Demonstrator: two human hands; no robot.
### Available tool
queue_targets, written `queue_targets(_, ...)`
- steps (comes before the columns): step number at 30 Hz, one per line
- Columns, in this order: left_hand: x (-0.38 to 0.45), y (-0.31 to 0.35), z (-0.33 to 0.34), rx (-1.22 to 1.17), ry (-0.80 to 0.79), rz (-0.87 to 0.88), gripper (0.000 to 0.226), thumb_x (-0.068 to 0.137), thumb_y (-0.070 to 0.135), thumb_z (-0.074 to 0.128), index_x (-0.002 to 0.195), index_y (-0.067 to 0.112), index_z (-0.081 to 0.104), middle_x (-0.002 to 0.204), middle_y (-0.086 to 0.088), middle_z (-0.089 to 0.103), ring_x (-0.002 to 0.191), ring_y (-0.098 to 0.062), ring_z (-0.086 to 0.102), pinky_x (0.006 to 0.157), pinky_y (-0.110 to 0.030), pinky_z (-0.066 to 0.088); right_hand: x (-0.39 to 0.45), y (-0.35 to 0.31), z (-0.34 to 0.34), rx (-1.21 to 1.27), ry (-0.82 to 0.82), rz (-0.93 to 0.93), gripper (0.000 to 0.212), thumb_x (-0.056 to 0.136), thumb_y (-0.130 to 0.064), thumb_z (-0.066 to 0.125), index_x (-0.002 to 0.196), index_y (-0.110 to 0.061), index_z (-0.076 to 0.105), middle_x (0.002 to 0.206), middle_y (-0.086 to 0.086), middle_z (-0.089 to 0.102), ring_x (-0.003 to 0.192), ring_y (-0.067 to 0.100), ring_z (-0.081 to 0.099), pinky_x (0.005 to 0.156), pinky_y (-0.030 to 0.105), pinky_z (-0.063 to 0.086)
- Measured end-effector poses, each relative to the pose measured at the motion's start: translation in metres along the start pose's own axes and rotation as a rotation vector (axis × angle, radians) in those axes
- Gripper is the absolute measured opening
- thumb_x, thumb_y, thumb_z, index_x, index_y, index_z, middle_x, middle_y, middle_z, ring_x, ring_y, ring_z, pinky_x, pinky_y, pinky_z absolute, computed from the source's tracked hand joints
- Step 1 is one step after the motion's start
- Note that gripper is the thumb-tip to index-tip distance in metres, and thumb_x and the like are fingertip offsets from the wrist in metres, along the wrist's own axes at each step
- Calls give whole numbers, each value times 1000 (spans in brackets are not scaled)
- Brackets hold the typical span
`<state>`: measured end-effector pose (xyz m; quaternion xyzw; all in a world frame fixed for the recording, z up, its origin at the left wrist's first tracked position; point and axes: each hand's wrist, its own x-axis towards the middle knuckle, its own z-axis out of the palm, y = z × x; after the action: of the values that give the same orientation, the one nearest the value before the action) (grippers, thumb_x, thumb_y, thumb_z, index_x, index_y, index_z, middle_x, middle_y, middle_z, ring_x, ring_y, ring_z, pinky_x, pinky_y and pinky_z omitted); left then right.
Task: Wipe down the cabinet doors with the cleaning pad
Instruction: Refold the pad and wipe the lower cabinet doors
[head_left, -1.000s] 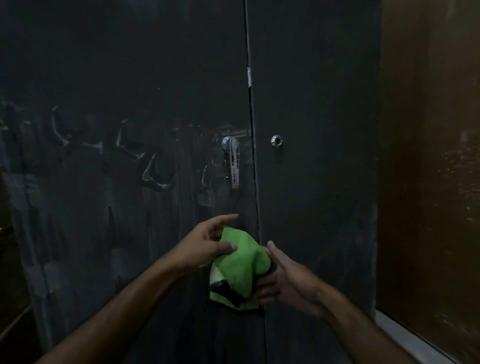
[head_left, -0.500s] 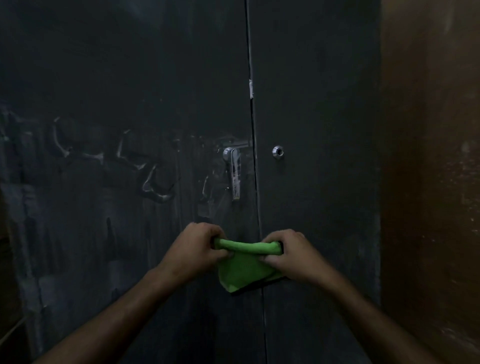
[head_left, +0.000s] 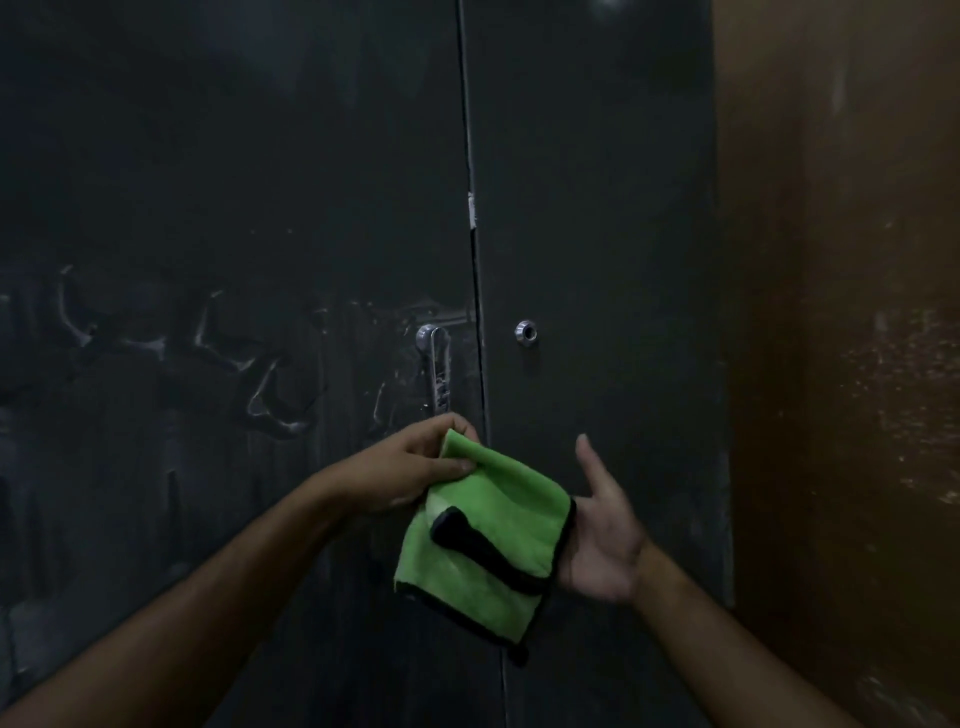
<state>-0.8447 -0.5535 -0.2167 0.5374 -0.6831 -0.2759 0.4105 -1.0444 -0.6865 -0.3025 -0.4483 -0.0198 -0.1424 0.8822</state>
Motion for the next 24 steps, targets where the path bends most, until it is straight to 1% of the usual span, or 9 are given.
queue_targets(4,8,10,-3,39,-67,-47,13,102,-2,56,115,0,61,105,-9,70,95,-18,70,81,-25,58,-6,6,9,-112,76,-76,98,83,-74,65,148,-2,50,154,22,46,145,36,42,122,48,32)
queue_targets(7,10,17,-5,21,33,-143,31,104,17,61,131,1,63,129,-14,72,115,-27,72,99,-37,59,-9,4,11,-241,200,-206,72,69,-47,91,126,-8,72,136,18,65,123,33,65,94,42,58)
queue_targets(9,9,17,1,-36,68,-163,41,100,25,65,136,5,60,135,-15,69,121,-28,69,109,-46,53,-8,4,16,-298,316,-280,51,79,-38,85,120,-9,75,129,19,69,117,33,69,87,40,60)
queue_targets(12,4,5,11,-74,89,-154,68,84,18,81,141,27,45,131,-17,69,114,-30,73,97,-45,61,-9,-1,24,-346,510,-350,41,84,-40,80,113,-10,77,115,17,75,104,34,74,75,40,62)
queue_targets(14,1,-4,15,-132,74,-129,70,88,1,77,136,35,38,120,-20,72,102,-34,75,81,-41,63,-13,-6,25,-383,535,-381,44,83,-37,82,117,-11,74,112,16,76,100,34,75,72,40,62)
queue_targets(17,1,-14,17,-262,162,-55,34,98,-4,62,118,20,50,97,-12,69,78,-22,69,59,-29,57,-21,-9,20,-356,479,-441,59,79,-12,81,131,-16,53,116,19,73,93,34,75,71,44,62)
queue_targets(19,1,-19,19,-269,209,-44,20,102,0,56,99,17,66,91,-6,64,68,-12,62,52,-22,50,-21,-7,15,-333,464,-487,52,86,1,72,122,-25,46,114,26,70,89,37,72,74,52,61)
queue_targets(21,1,-23,22,-275,203,-76,33,104,2,54,92,19,79,100,-5,72,80,-12,67,68,-25,54,-20,-3,15,-457,495,-583,27,97,3,61,105,-19,47,105,23,70,89,35,66,76,49,59)
queue_targets(24,2,-24,24,-289,137,-105,30,93,4,71,118,19,78,130,-10,70,108,-22,71,94,-35,58,-18,-4,15,-832,558,-664,22,101,-2,55,93,-19,66,102,-2,69,93,21,63,77,27,51)
